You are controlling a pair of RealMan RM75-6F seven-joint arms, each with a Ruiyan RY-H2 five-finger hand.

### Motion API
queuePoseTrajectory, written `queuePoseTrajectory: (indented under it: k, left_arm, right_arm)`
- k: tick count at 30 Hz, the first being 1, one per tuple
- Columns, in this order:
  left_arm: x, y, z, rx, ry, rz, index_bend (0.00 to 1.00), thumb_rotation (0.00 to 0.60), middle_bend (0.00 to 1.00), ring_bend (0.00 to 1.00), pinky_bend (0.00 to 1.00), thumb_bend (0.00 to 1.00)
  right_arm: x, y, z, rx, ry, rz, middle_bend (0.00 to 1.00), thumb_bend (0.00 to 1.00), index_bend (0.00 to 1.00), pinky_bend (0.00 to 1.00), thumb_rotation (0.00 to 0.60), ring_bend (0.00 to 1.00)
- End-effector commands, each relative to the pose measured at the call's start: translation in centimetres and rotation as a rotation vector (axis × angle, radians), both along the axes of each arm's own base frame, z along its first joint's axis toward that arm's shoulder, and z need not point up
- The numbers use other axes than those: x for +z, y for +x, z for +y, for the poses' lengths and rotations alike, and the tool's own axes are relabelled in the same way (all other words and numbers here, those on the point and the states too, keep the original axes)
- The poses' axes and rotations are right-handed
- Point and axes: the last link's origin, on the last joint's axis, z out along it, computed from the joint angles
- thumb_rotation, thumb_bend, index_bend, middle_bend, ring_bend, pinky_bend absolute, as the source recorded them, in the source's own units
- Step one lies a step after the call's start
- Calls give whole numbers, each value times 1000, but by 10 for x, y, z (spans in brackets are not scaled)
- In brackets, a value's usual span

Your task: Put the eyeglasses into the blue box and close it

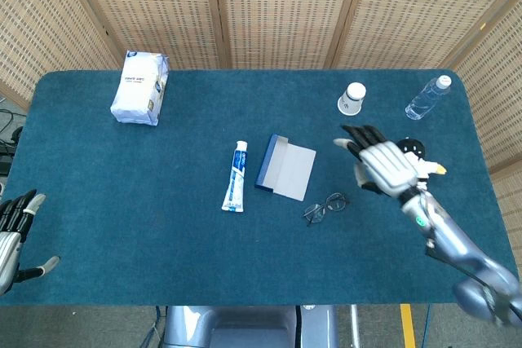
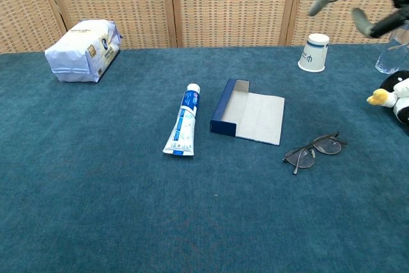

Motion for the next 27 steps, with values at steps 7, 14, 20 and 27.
queuePoseTrajectory:
  k: [7,14,20,27]
  left_arm:
    - [-2,-5,21,64,-10,-1,0,600,0,0,0,95]
    - [-1,-7,26,82,-7,-5,0,600,0,0,0,97]
    - [0,-9,28,97,-10,-9,0,600,0,0,0,98]
    - [3,-11,31,111,-7,-24,0,600,0,0,0,98]
  right_arm:
    - [-84,97,-67,141,66,64,131,1000,272,83,600,0]
    - [-124,120,-83,118,108,118,125,1000,273,83,600,0]
    - [-157,124,-95,55,123,172,118,1000,272,83,600,0]
    - [-185,117,-106,-15,100,249,118,1000,272,83,600,0]
